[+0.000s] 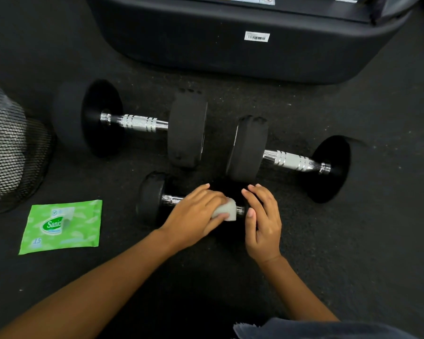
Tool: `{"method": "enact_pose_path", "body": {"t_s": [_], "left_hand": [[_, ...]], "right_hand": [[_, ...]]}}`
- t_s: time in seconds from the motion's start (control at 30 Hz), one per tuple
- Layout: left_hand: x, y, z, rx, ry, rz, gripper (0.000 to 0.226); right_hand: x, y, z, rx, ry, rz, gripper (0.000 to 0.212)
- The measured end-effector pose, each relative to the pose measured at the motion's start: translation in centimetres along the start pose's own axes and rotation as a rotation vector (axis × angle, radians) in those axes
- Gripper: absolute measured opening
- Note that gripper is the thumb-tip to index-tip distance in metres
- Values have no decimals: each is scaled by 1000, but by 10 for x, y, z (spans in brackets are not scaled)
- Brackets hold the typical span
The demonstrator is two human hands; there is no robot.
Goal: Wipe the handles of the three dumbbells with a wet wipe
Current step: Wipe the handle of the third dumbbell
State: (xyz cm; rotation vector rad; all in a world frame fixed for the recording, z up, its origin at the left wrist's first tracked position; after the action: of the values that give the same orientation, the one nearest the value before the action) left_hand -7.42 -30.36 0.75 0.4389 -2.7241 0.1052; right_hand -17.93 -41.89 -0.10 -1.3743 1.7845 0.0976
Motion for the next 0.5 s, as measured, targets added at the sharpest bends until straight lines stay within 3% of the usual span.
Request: {"method": "enact_pose_path", "body": {"t_s": [0.13,0.3,0.5], "left_hand": [[18,-12,5,-15,6,-33,39],[10,-2,2,-26,-7,55,38],[14,-18,4,-57,-41,-118,44]], "right_hand": [[0,0,0,2,2,5,40],[0,0,0,5,3,-10,40],[-1,0,0,17,-3,-6,38]]}}
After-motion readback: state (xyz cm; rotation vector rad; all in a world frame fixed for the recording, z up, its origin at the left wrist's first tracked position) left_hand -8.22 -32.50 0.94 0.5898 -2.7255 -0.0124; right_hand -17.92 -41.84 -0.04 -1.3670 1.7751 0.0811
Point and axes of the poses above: each hand's wrist, its own y-axis away from the middle knuckle, its own z-axis out of the palm, x = y × z, the point moved 4 cm from there along -y, towards the middle knuckle, and after that the axes turned 8 degrees about -x, right-handed, at the moved point
